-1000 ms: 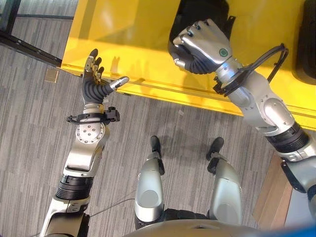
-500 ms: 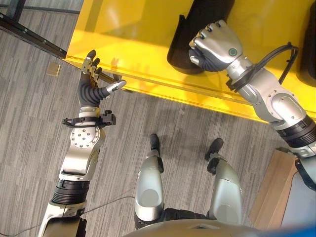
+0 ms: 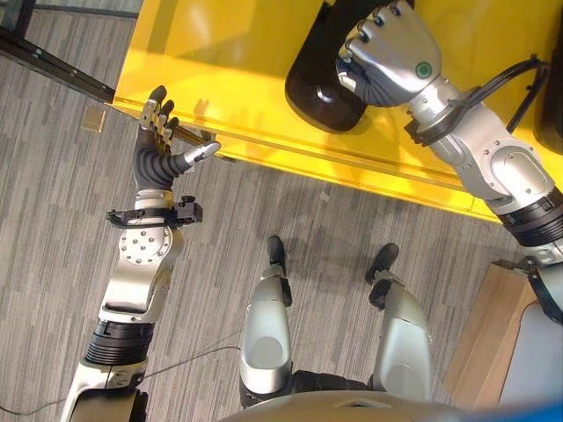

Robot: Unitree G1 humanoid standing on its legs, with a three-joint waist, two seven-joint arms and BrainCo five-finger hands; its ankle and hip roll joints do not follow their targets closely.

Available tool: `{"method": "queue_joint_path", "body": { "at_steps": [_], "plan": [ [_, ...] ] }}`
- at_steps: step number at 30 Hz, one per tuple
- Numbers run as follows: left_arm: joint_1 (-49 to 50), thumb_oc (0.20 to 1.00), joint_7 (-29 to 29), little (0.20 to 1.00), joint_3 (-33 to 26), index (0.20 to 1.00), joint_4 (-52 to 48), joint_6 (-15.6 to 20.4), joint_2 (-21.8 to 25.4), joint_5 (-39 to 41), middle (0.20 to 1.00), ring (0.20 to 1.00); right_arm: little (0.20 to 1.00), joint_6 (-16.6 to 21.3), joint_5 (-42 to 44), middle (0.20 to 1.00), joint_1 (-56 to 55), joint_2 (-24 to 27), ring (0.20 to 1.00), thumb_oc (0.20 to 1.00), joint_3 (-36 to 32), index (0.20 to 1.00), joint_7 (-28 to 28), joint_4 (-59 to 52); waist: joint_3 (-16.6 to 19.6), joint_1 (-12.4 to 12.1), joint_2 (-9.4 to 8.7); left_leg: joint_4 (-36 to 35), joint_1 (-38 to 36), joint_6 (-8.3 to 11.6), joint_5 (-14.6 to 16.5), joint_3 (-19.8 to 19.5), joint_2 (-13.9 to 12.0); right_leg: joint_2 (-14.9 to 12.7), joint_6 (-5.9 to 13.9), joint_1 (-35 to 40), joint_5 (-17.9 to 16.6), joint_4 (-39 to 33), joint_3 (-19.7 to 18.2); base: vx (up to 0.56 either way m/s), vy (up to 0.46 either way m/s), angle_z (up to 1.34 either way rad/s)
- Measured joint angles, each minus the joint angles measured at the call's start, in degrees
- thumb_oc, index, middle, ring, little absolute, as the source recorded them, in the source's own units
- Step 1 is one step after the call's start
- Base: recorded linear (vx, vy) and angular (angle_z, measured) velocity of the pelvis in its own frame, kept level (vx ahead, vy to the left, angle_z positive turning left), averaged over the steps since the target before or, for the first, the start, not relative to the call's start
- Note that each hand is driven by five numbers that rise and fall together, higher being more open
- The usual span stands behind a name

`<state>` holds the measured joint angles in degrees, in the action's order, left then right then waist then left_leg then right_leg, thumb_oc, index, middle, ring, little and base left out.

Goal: Move parts from the plastic box to the shelf.

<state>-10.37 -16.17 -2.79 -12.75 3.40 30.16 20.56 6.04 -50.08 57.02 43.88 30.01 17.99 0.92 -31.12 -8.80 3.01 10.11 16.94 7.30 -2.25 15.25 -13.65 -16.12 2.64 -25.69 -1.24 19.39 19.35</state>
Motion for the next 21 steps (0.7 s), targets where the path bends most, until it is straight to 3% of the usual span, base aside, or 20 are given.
{"method": "queue_joint_path", "body": {
  "at_steps": [1,5,10,15,21],
  "plan": [
    [0.2,1.0,0.0,1.0,0.01,1.0,0.0,0.09,0.0,0.44,1.0,1.0,1.0,0.01,0.63,1.0,0.0,0.03,1.0,1.0,-0.09,1.0,1.22,0.0,0.0,0.07,0.0,0.0,-0.01,0.0,0.0,-0.01,0.0,0.0,0.0,0.0,0.0,0.0,-0.02,0.0,0.141,-0.02],
    [1.66,1.0,-1.49,1.0,-0.11,1.0,-0.5,0.64,-0.1,0.79,1.0,1.0,1.0,2.29,16.46,1.0,-7.57,-3.92,1.0,1.0,-11.81,1.0,1.99,-16.59,-0.03,1.29,0.08,-0.37,-0.62,-0.15,0.09,0.89,0.48,-0.1,0.16,0.06,-0.47,-0.7,-0.97,0.0,0.109,-0.09],
    [0.87,1.0,-4.0,1.0,-0.39,1.0,-2.57,-0.39,-0.66,0.78,1.0,1.0,1.0,1.53,37.13,1.0,-10.36,-8.77,1.0,1.0,-13.08,1.0,-11.14,-28.68,0.0,3.35,0.17,-1.22,-3.36,-0.25,0.16,2.84,0.74,0.04,0.28,0.81,-0.69,-0.74,-2.54,-0.01,0.058,-0.16],
    [0.04,1.0,-5.36,1.0,-0.91,1.0,-2.93,-1.68,-2.68,0.71,1.0,1.0,1.0,-4.83,49.49,1.0,-12.57,-11.74,1.0,1.0,-7.16,1.0,-23.15,-30.05,0.05,4.66,0.29,-1.56,-4.46,-0.24,0.04,3.43,0.74,0.17,0.28,1.4,-0.77,-0.83,-3.02,0.0,0.009,-0.04],
    [0.55,1.0,-6.72,1.0,-0.84,1.0,-2.92,-3.13,-4.5,0.29,1.0,1.0,1.0,-15.8,61.01,1.0,-15.13,-16.75,1.0,1.0,0.66,1.0,-26.85,-30.09,0.03,4.32,0.33,-2.26,-6.47,-0.16,-0.13,3.48,0.56,0.54,0.39,3.71,-0.94,-1.85,-2.69,0.0,0.0,0.0]
  ]
}}
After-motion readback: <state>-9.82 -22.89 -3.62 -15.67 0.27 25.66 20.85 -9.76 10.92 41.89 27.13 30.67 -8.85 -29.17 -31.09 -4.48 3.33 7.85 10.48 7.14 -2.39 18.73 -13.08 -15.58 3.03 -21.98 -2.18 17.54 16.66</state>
